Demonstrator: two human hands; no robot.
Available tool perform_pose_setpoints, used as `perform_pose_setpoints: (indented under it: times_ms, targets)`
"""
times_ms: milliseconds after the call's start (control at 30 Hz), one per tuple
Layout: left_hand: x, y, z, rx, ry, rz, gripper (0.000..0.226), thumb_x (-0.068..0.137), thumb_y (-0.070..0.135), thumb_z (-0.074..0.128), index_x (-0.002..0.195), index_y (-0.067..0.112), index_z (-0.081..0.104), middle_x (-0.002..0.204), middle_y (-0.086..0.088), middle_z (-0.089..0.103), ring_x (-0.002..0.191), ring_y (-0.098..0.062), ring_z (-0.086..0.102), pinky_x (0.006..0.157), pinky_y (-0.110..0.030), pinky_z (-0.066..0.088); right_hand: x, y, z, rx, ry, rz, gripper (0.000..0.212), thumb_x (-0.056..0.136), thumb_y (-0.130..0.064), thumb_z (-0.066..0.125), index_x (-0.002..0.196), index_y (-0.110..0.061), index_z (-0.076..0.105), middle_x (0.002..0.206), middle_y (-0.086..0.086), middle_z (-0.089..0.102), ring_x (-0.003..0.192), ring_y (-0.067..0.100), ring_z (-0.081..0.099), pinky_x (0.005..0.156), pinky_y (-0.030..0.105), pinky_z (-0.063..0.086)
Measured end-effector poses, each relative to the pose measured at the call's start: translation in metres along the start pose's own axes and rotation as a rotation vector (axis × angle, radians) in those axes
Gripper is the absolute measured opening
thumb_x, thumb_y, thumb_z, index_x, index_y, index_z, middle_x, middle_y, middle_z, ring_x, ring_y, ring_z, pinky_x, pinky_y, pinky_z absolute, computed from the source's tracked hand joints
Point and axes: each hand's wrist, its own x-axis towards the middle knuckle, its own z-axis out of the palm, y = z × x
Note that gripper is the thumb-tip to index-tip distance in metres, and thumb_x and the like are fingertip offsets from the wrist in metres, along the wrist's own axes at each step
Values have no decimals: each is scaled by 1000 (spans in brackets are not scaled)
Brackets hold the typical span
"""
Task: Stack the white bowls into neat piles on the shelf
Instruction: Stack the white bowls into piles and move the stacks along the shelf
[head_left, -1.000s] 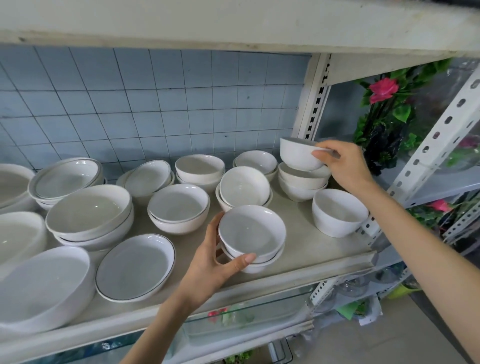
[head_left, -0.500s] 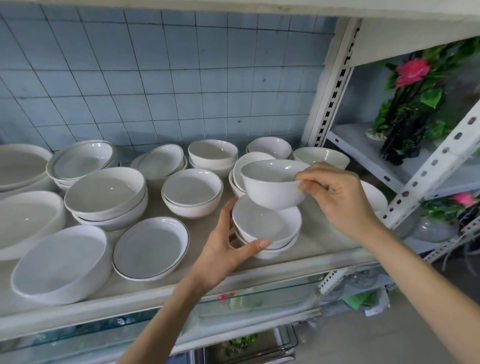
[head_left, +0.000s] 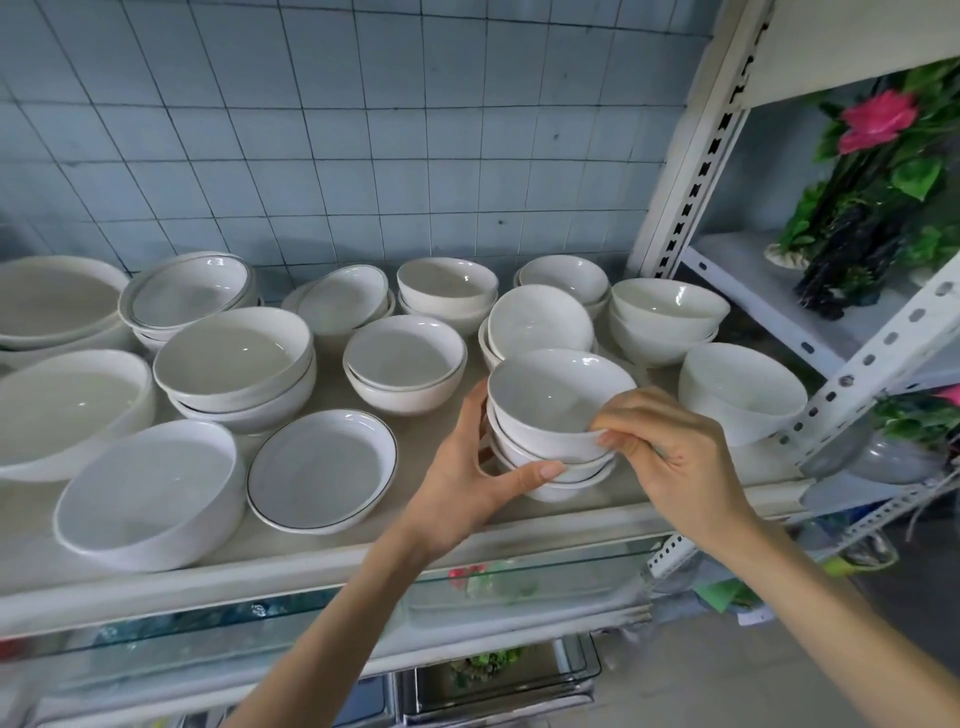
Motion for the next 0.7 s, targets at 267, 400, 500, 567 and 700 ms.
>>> perform_pose_setpoints:
  times_ms: [267, 400, 500, 567, 700]
  targets:
    - [-1, 1, 0, 35, 18, 7, 75, 72, 22, 80, 129, 41, 34, 126, 20, 54, 116, 5, 52, 93, -15, 44, 0, -5, -4, 169, -145, 208, 28, 86, -55, 53, 90, -30, 63, 127, -4, 52, 123, 9, 47, 99, 18, 34]
    - [-3, 3, 0, 79, 63, 58, 77, 74, 25, 80, 135, 32, 33, 131, 18, 51, 122, 3, 48, 96, -14, 42, 1, -18, 8, 325, -95, 366, 64, 73, -69, 58, 126, -36, 41, 143, -19, 33, 135, 0, 30, 107, 15, 29]
    - [-6, 3, 1, 75, 100, 66, 79, 71, 40, 76, 139, 25, 36, 136, 11, 51, 127, -4, 46, 104, -29, 42, 0, -21, 15, 461, -50, 485, 93, 61, -76, 62, 134, -32, 25, 124, -48, 37, 121, -20, 37, 95, 3, 33]
    - [-7, 3, 0, 48, 112, 55, 75, 74, 39, 74, 138, 23, 40, 135, 10, 53, 126, -4, 47, 106, -36, 41, -1, -17, 16, 459, -26, 500, 102, 58, -76, 65, 138, -25, 25, 125, -43, 40, 121, -17, 39, 95, 4, 34]
    - [-9, 5, -1, 11, 111, 56, 62, 81, 25, 72, 136, 25, 44, 130, 10, 57, 121, -1, 52, 104, -32, 43, -1, -17, 16, 470, -8, 490, 96, 60, -73, 68, 135, -25, 33, 132, -18, 46, 123, -3, 45, 97, 10, 37]
